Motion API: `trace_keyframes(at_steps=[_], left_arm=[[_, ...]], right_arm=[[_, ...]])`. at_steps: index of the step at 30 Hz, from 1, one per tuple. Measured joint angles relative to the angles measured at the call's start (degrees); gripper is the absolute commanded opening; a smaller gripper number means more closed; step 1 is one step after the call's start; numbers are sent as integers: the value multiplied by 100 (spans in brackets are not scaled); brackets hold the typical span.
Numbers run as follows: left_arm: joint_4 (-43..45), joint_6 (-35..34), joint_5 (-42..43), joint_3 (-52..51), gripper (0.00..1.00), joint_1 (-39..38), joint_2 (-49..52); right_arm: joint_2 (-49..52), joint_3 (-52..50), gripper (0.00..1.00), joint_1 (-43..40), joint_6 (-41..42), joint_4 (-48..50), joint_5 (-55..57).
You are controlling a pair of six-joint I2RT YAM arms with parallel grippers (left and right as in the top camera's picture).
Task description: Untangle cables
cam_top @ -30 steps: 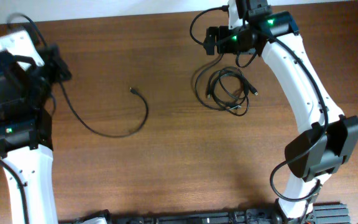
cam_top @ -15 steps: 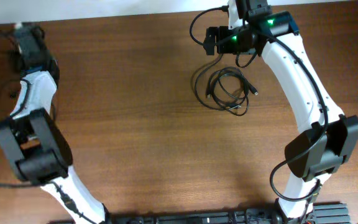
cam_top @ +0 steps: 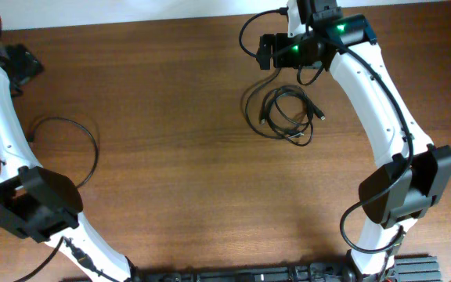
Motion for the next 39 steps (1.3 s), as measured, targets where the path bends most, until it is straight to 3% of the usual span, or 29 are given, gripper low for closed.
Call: trace_keyframes(at_steps=[3, 4, 5, 6, 8, 10, 12, 14, 16, 18, 20, 22, 23, 25, 27, 30, 32, 34, 39], left_arm=[[-758, -872, 990, -352, 98, -15, 7], [-487, -1412, 1032, -730, 87, -15, -22], [-402, -1742, 1078, -1064, 86, -15, 2], [621, -2065, 1075, -1843, 86, -15, 11], [1388, -2417, 903, -2734, 85, -15, 46], [2741, -2614, 778, -3779, 57, -15, 28], [3945, -2693, 723, -4538, 0, -15, 46], [4903, -2776, 713, -4920, 0, -20, 15], [6100, -2846, 1220, -4758, 0, 17, 28], [6771, -2868, 1419, -3810, 0, 162, 52], [7976, -2900, 1357, -3008, 0, 391, 39], [8443, -2973, 1051, -2911, 19, 498, 11], [8288, -3123, 608, -2914, 99, 505, 17], [7860, -3222, 282, -2881, 99, 505, 76], [6417, -3274, 210, -2824, 99, 505, 433], [3418, -3595, 260, -2907, 99, 505, 466], [2817, -3711, 750, -2914, 99, 505, 459], [2559, -3021, 1751, -2922, 99, 492, 63], [1757, -879, 2618, -2907, 99, -385, -2483]], right_arm=[[0, 0, 99, 0, 0, -2, 0], [0, 0, 98, 0, 0, -4, 0], [0, 0, 98, 0, 0, 0, 0], [0, 0, 99, 0, 4, -7, 0], [0, 0, 99, 0, 0, 2, 0], [0, -2, 98, 0, 0, -9, 0], [0, -2, 99, 0, 2, -11, 0], [0, -2, 98, 0, 0, -2, 0], [0, -2, 99, 0, 0, 9, 0], [0, -2, 98, 0, 0, 2, 0], [0, -2, 99, 0, 0, 4, 0], [0, -2, 99, 0, 2, -2, 0], [0, -2, 98, 0, 2, -2, 0], [0, -2, 99, 0, 2, -2, 0], [0, -2, 99, 0, 2, 4, 0], [0, -2, 99, 0, 0, -7, 0], [0, -2, 98, 0, 0, 2, 0], [0, -2, 98, 0, 4, 0, 0], [0, -2, 98, 0, 0, -2, 0]])
